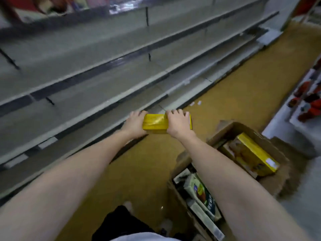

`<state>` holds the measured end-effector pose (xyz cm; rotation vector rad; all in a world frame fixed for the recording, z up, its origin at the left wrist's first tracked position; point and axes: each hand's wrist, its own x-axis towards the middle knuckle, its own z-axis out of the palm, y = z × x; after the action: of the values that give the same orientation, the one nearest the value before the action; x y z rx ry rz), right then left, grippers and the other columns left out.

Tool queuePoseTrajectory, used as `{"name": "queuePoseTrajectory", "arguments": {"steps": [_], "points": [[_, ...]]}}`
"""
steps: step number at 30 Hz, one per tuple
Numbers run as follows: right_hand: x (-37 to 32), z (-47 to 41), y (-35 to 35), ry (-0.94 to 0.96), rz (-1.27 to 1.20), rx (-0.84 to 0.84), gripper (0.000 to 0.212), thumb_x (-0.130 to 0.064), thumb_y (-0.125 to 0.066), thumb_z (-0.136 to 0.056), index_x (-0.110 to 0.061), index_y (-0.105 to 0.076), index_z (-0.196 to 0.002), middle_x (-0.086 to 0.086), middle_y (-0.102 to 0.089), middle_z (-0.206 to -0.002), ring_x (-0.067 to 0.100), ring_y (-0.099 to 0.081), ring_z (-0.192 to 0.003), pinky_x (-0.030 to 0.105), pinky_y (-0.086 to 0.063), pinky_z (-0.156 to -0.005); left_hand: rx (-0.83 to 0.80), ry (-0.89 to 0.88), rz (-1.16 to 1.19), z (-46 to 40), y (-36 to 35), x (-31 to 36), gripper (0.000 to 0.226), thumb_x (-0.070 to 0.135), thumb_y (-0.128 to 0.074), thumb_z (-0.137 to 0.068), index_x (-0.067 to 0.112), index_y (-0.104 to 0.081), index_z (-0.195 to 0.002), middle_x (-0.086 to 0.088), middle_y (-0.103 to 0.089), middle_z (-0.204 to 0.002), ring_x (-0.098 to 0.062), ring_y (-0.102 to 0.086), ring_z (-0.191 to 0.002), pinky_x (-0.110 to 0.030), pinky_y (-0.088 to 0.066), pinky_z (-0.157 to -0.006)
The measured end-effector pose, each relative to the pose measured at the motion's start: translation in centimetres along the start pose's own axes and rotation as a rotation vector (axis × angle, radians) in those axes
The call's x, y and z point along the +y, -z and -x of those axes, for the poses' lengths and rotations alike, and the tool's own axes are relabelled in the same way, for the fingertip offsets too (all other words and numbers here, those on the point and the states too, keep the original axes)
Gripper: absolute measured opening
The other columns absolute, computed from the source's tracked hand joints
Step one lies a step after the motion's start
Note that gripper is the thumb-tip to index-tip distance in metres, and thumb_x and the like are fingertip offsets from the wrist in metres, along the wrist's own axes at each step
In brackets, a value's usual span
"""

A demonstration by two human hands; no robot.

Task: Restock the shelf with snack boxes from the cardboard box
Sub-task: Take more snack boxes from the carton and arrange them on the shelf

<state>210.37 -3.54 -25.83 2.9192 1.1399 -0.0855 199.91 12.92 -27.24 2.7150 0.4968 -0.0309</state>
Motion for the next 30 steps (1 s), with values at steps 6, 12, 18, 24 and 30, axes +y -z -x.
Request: {"name": "queuePoseTrajectory", "arguments": {"steps": [6,12,18,24,30], "points": [[-12.3,-2.3,3.6,0.264,0.026,0.047,0.056,-0.024,-0.067,-0.078,-0.022,-0.048,-0.131,0.004,-0.053,-0.131,0.031,-0.043,-0.125,0.046,-0.032,-0.102,0.075,0.121,-0.201,6.1,6.2,-8.2,0.074,0.042,-0.071,-0.074,0.021,-0.041,-0.138,-0.008,-0.050,-0.130,-0.032,-0.046,-0.123,-0.042,-0.033,-0.107],[-27.2,-3.7,7.3,0.420,0.046,0.055,0.060,-0.032,-0.072,-0.076,-0.027,-0.046,-0.130,0.003,-0.052,-0.136,0.030,-0.043,-0.128,0.044,-0.030,-0.103,0.128,0.315,-0.198,13.3,14.4,-17.0,0.064,0.039,-0.068,-0.078,0.022,-0.043,-0.135,-0.005,-0.053,-0.137,-0.031,-0.048,-0.126,-0.049,-0.035,-0.105],[-40.7,-3.0,10.5,0.565,0.020,0.069,0.065,-0.046,-0.069,-0.081,-0.025,-0.044,-0.137,0.006,-0.050,-0.139,0.032,-0.042,-0.129,0.048,-0.029,-0.105,0.223,0.395,-0.173,21.7,23.2,-26.1,0.042,0.043,-0.071,-0.064,0.029,-0.058,-0.101,0.003,-0.066,-0.102,-0.025,-0.063,-0.097,-0.037,-0.050,-0.081],[-49.9,-1.6,13.6,0.669,-0.147,0.009,0.079,-0.049,-0.069,-0.081,-0.028,-0.034,-0.148,0.007,-0.046,-0.145,0.034,-0.039,-0.134,0.049,-0.028,-0.108,0.299,0.496,-0.114,27.6,28.1,-32.1,0.057,0.038,-0.080,-0.065,0.026,-0.062,-0.118,-0.003,-0.066,-0.113,-0.027,-0.062,-0.103,-0.034,-0.052,-0.084],[-55.0,-0.7,15.2,0.638,-0.134,0.110,0.064,-0.024,-0.064,-0.084,-0.024,-0.041,-0.144,0.014,-0.036,-0.142,0.039,-0.037,-0.128,0.045,-0.038,-0.101,0.250,0.647,-0.056,31.2,31.1,-35.6,0.059,0.057,-0.078,-0.055,0.026,-0.065,-0.104,-0.002,-0.068,-0.103,-0.026,-0.063,-0.092,-0.035,-0.054,-0.078]]}}
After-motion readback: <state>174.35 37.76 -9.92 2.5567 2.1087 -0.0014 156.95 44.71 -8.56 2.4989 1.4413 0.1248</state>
